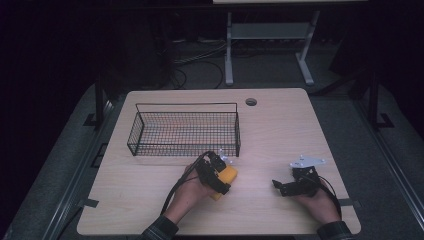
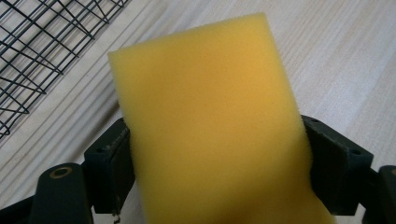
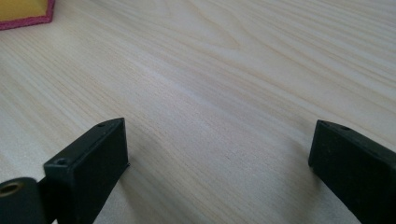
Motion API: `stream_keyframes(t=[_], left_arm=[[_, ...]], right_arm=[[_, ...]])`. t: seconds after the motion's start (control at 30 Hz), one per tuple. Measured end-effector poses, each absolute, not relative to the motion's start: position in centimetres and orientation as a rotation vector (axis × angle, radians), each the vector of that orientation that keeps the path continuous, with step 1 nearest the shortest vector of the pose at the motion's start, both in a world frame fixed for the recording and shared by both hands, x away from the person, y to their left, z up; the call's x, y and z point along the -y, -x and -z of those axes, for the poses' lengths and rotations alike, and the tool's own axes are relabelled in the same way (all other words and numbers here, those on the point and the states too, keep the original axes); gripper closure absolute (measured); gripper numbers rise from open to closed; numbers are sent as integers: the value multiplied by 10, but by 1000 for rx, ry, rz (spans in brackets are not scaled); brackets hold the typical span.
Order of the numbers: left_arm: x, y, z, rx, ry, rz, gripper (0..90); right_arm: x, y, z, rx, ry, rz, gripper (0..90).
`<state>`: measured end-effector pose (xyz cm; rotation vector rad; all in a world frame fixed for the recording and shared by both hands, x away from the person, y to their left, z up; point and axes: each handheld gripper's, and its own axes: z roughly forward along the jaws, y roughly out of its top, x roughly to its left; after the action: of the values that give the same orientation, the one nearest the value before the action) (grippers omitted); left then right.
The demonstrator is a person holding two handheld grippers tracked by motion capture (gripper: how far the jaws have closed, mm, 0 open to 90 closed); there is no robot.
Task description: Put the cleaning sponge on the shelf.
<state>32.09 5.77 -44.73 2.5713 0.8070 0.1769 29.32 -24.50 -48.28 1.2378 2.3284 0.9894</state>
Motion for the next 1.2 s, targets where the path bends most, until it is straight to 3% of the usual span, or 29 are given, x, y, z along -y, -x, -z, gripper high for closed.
stream_keyframes(t=[1.2], left_arm=[[-78,-331,377,-696,-2519,-108,202]], right_arm=[[245,-293,483,-2329,-1237,-992,39]])
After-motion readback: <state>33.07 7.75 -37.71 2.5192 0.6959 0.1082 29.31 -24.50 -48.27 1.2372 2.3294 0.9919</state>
